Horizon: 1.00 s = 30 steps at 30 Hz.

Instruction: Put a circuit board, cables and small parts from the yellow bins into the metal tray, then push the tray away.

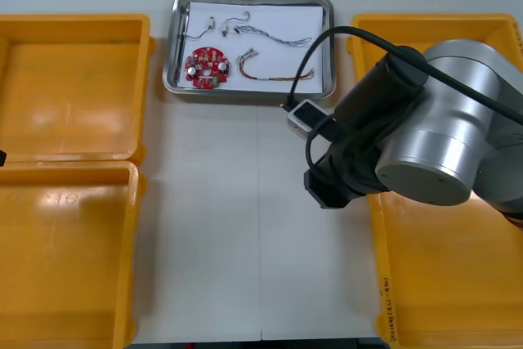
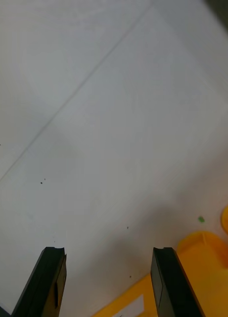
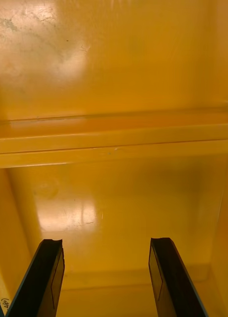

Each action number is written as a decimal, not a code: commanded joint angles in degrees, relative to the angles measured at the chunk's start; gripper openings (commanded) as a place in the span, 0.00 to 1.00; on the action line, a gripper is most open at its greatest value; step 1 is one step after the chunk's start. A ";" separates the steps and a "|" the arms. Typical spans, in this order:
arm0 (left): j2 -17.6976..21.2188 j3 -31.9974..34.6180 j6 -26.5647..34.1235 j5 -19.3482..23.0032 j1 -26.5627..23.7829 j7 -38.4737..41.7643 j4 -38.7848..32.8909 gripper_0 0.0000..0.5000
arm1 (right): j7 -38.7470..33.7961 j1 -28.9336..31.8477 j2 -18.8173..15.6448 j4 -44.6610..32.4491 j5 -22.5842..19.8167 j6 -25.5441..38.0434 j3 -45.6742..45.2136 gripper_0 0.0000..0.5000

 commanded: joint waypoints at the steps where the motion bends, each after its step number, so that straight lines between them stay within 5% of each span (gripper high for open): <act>1: 2.79 1.74 0.36 0.42 0.93 -0.78 -1.30 1.00 | -4.35 4.66 -4.91 -5.28 -0.79 2.90 -4.97 1.00; 11: 2.79 1.74 0.36 0.42 0.93 -0.78 -1.30 1.00 | -10.24 11.61 -10.53 -9.59 -6.67 6.77 -15.08 1.00; 30: 2.79 1.74 0.36 0.42 0.93 -0.78 -1.30 1.00 | -9.28 26.73 -11.59 -8.01 -3.60 2.90 -30.46 1.00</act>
